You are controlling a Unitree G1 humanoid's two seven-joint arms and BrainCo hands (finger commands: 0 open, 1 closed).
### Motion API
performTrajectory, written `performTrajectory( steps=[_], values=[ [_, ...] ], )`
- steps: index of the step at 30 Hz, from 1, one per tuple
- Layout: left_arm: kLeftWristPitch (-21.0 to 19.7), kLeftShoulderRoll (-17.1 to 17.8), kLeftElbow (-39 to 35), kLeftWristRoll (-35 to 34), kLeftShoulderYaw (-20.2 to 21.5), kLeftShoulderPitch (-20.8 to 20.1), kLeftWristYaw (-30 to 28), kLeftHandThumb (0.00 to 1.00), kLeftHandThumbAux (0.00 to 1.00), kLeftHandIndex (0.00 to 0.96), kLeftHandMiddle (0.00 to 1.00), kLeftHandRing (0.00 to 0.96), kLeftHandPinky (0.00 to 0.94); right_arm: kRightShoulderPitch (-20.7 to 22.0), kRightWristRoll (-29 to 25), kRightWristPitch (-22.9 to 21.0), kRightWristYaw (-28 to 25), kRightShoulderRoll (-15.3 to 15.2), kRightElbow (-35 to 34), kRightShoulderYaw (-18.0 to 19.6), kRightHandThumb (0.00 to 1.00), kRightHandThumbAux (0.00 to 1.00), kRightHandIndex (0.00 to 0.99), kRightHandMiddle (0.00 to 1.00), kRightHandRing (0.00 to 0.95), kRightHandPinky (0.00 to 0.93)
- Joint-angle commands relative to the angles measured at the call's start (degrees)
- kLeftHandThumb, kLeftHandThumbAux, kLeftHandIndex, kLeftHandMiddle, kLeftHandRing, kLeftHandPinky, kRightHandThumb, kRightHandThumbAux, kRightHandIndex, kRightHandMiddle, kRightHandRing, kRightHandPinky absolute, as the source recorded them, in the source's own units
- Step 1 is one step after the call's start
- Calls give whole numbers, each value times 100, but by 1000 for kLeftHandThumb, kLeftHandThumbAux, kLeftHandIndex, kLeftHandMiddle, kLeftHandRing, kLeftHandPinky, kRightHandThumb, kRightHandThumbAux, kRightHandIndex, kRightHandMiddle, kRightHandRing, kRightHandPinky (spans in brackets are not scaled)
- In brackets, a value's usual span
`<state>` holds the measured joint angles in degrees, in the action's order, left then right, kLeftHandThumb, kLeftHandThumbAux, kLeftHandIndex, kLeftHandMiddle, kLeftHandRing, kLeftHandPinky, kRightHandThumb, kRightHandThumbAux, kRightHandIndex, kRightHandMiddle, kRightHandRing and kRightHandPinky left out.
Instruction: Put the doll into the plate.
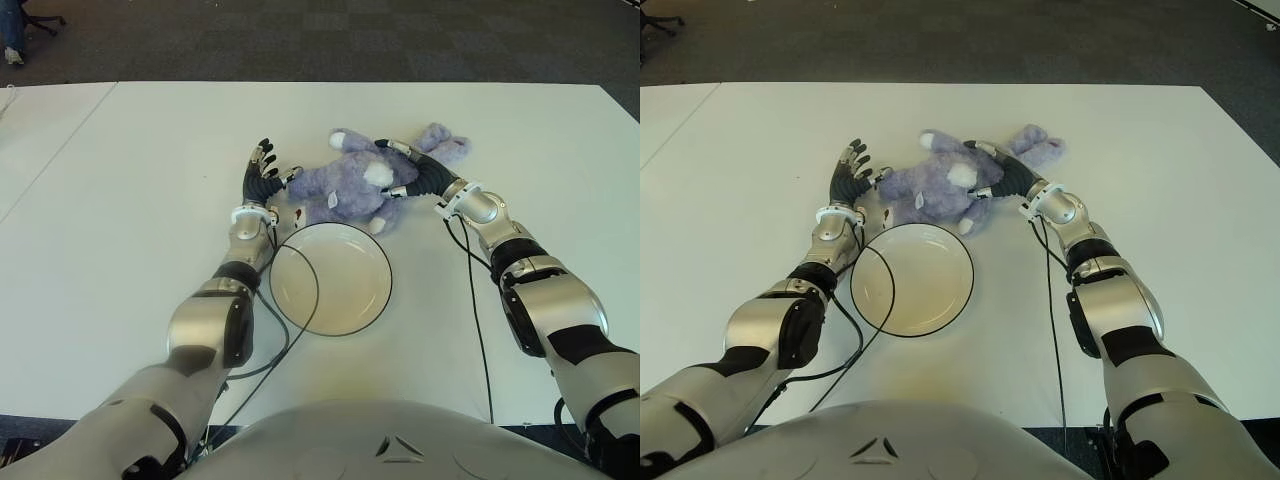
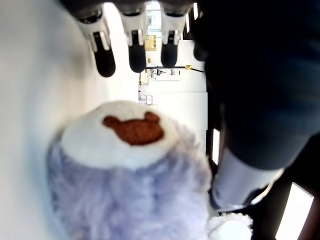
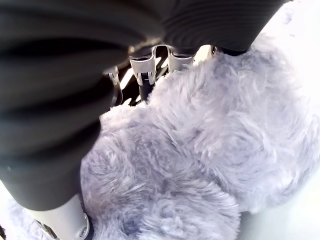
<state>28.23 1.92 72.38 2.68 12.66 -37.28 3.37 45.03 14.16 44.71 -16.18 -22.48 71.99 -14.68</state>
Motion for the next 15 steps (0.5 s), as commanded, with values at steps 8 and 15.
performTrajectory(
  steps=[8, 15],
  values=[
    [-484, -166, 497, -3, 2, 673, -75, 0, 849, 65, 85, 103, 154, -253, 492, -560, -539, -310, 248, -348, 885, 794, 0, 0, 18, 178],
    [-515, -151, 501, 7, -7, 666, -54, 0, 862, 61, 90, 105, 158, -25, 687, -585, -1015, -506, 152, -607, 472, 755, 0, 0, 0, 0]
  ],
)
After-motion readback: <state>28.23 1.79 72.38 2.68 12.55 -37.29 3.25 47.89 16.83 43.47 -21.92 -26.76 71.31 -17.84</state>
